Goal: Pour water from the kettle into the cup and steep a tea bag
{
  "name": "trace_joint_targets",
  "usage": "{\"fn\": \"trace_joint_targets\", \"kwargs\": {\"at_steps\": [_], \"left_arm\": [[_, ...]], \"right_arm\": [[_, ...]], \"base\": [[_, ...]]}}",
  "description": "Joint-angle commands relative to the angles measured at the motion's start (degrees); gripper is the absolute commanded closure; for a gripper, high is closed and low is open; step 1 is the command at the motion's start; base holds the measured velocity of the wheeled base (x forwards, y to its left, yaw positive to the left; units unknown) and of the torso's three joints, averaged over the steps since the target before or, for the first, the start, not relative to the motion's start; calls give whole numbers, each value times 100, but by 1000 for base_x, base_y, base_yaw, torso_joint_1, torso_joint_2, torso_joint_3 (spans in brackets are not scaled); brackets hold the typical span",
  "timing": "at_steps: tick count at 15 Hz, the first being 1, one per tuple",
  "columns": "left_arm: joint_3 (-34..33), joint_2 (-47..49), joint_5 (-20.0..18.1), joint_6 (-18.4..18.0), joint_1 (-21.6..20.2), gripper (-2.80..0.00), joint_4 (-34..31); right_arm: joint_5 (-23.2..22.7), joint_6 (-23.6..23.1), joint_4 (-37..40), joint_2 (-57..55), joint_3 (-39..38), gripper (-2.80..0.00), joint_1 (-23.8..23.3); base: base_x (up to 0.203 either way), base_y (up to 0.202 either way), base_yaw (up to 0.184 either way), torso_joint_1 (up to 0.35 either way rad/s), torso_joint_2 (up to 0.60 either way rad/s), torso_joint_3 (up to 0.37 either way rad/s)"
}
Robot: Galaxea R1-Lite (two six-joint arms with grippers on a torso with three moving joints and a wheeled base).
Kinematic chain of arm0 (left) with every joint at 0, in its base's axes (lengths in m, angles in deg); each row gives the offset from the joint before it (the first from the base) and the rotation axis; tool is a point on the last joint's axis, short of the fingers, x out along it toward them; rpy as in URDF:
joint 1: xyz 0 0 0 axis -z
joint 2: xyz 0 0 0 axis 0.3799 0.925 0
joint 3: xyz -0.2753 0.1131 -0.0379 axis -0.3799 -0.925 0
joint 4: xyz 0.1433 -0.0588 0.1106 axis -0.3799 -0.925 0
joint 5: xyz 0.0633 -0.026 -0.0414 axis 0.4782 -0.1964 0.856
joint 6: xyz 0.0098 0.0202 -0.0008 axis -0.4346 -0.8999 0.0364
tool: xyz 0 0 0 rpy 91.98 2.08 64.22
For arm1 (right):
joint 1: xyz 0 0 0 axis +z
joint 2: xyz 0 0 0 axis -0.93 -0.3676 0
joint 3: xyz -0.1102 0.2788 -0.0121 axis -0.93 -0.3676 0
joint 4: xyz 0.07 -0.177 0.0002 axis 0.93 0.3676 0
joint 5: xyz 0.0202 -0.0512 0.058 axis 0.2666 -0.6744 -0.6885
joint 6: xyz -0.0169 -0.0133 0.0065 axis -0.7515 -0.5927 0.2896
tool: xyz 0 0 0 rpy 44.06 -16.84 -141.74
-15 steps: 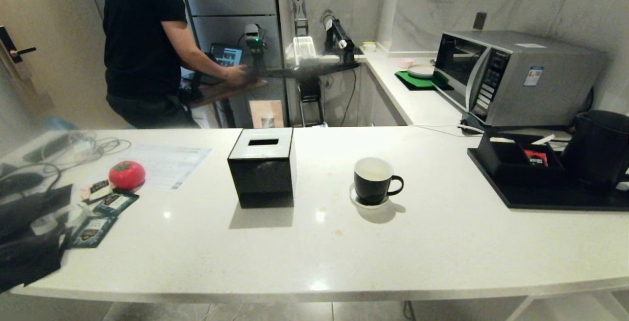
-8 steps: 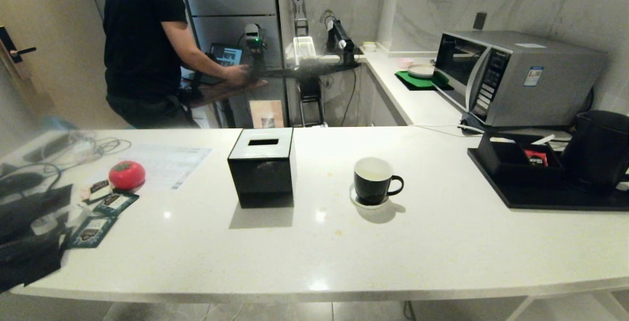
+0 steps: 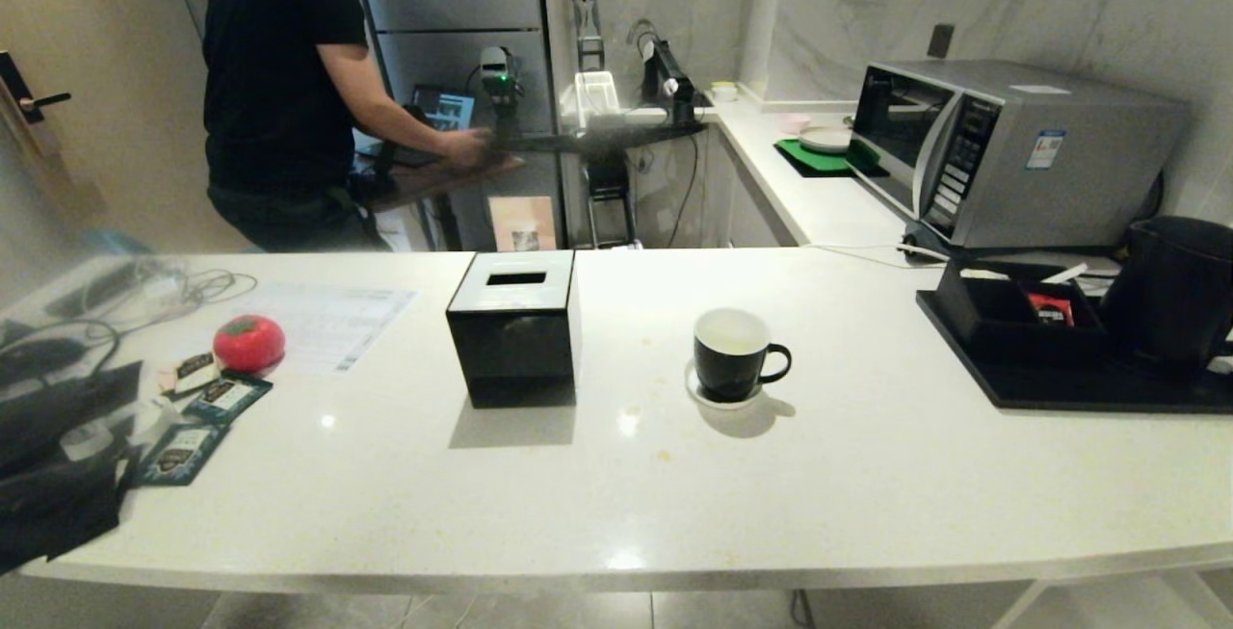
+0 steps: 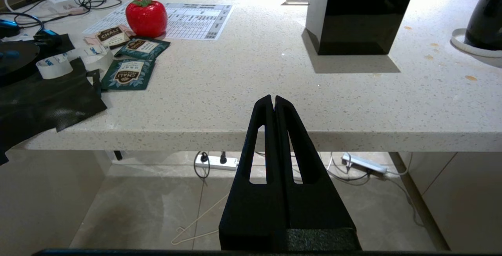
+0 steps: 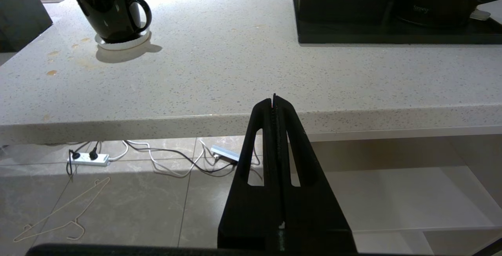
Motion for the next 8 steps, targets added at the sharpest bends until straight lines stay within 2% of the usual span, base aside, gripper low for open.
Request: {"fn": "trace_joint_targets", "kwargs": {"at_steps": [1, 8], "left_arm": [[0, 4, 3, 2, 0, 0, 7], [0, 4, 3, 2, 0, 0, 6]], "right_arm": [[-1, 0, 2, -9, 0, 0, 2], [130, 114, 2, -9, 0, 0, 2]], "base": [[0, 0, 0, 0, 0, 0], [0, 0, 0, 0, 0, 0]]}}
